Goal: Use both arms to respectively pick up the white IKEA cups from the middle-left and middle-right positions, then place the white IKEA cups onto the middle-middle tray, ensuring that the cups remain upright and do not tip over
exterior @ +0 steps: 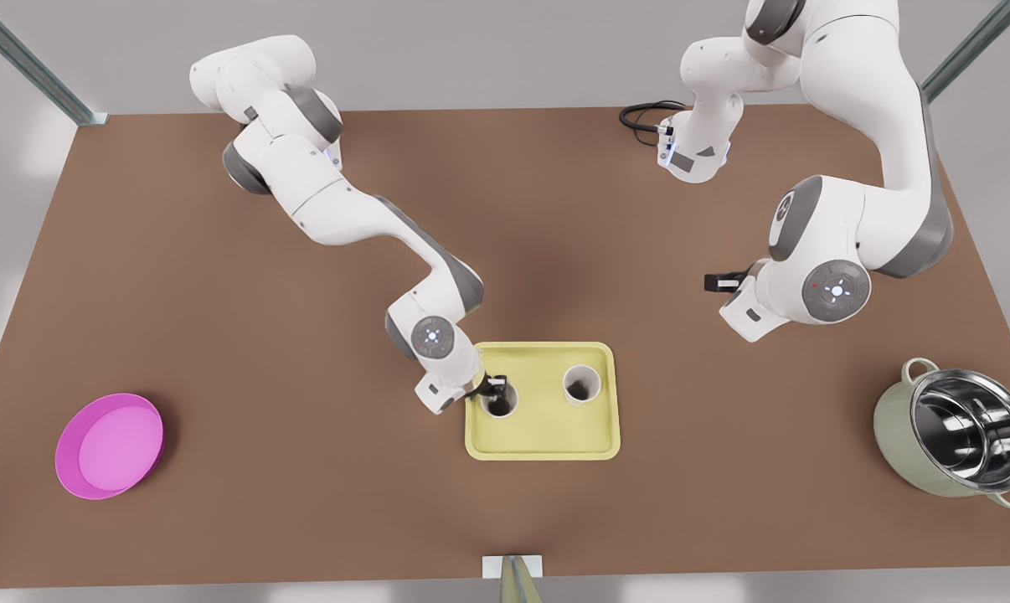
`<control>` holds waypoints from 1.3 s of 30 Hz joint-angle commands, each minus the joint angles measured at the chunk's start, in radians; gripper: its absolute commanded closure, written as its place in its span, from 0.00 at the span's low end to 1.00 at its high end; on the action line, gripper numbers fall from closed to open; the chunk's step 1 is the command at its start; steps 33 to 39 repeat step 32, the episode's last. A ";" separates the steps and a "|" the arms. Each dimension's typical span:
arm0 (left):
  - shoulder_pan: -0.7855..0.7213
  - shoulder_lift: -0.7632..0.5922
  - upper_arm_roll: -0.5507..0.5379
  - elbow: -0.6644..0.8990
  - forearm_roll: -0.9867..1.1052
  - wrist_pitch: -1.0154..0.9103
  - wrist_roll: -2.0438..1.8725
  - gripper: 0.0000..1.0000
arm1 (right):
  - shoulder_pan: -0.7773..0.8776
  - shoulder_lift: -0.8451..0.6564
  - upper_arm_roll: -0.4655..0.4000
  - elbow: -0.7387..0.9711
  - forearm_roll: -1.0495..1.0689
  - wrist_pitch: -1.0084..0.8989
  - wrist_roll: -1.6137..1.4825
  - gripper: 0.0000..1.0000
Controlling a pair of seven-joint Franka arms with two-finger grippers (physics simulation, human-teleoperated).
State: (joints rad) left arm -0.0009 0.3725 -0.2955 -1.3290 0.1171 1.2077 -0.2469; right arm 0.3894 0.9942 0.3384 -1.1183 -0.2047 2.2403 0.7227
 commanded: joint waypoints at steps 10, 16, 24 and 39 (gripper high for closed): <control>-0.001 -0.001 -0.001 0.001 0.001 -0.002 0.011 0.00 | -0.165 -0.183 0.102 -0.054 -0.005 -0.191 0.087 0.00; -0.002 -0.004 -0.013 0.010 0.001 -0.016 0.011 0.00 | -0.581 -0.275 0.099 -0.133 -0.117 -0.548 -0.538 0.00; -0.002 -0.003 -0.013 0.010 0.003 -0.011 0.011 0.00 | -0.454 -0.763 -0.210 -0.189 0.123 -0.907 -0.770 0.00; 0.002 0.000 -0.011 0.010 0.001 -0.010 0.011 0.00 | -0.452 -0.790 -0.228 -0.244 0.131 -0.870 -0.775 0.00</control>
